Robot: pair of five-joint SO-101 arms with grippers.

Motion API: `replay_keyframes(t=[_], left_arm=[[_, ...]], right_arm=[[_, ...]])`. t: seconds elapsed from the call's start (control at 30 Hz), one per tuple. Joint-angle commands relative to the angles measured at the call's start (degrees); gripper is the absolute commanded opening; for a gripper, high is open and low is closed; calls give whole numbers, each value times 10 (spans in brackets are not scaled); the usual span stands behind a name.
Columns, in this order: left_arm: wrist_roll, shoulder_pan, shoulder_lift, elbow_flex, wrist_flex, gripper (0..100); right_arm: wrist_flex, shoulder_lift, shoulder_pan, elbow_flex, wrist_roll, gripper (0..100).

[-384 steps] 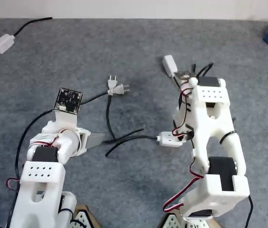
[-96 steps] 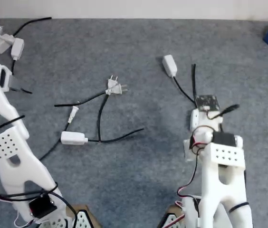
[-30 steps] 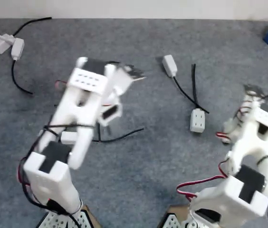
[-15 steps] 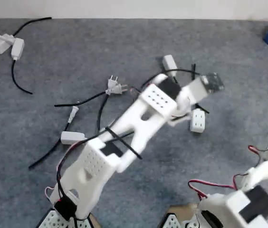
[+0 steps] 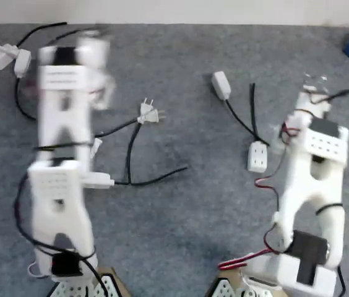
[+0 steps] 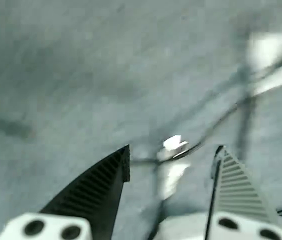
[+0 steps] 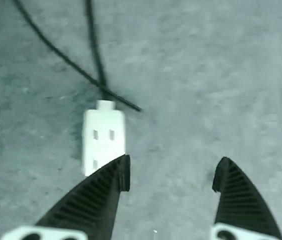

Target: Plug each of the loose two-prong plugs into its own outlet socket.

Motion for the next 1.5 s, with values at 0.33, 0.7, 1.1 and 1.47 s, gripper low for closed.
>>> replay_keyframes(t=[0.33,0.7,1.1,1.47], left_arm=[[-86,-182,-99,85,-38,274],[-87,-202,-99,86,-38,274],[-87,-211,-99,86,-36,274],[-109,-200,-96,87,-40,274]], right_arm=[[87,235,-109,-211,-41,267],[84,281,-115,-211,-40,266],[88,304,-116,-210,-21,6],[136,173,-138,-153,151,9]])
